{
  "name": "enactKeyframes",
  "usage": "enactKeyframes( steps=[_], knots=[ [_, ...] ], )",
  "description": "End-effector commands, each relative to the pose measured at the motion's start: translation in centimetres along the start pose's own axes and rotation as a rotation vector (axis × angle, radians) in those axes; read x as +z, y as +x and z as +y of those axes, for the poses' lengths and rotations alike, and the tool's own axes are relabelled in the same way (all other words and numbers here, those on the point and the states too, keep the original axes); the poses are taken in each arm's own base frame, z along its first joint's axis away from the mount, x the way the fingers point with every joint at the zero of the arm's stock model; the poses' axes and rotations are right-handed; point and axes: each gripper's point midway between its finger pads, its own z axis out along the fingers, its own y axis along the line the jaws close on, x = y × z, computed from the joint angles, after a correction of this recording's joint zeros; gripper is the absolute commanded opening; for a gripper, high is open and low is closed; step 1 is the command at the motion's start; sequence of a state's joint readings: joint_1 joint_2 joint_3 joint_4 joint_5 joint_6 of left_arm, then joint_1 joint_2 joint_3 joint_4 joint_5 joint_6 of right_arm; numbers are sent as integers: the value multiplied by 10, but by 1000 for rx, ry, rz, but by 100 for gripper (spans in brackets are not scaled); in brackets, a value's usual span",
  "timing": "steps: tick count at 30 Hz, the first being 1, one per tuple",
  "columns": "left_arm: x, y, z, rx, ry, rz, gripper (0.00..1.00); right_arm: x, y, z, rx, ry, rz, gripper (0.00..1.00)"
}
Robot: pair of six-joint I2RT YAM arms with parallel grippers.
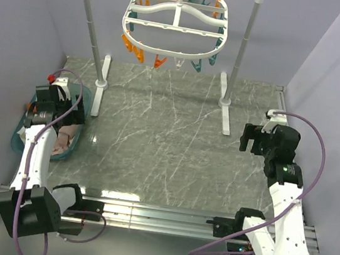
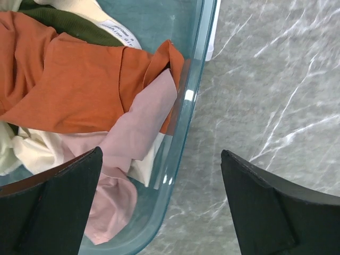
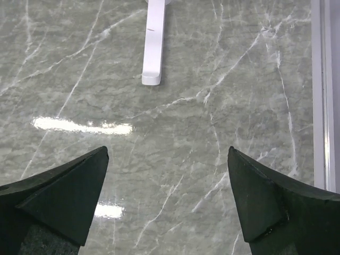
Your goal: Clip the underwear to the hanger
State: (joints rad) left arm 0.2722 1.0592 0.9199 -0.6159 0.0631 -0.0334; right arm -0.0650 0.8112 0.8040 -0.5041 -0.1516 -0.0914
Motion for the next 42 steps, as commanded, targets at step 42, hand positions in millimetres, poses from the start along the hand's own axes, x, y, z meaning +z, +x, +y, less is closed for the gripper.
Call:
enactKeyframes(
  steps=[42],
  knots=[
    [86, -2, 92, 101, 98, 372, 67, 6, -8, 30, -61, -219, 181, 100]
  ],
)
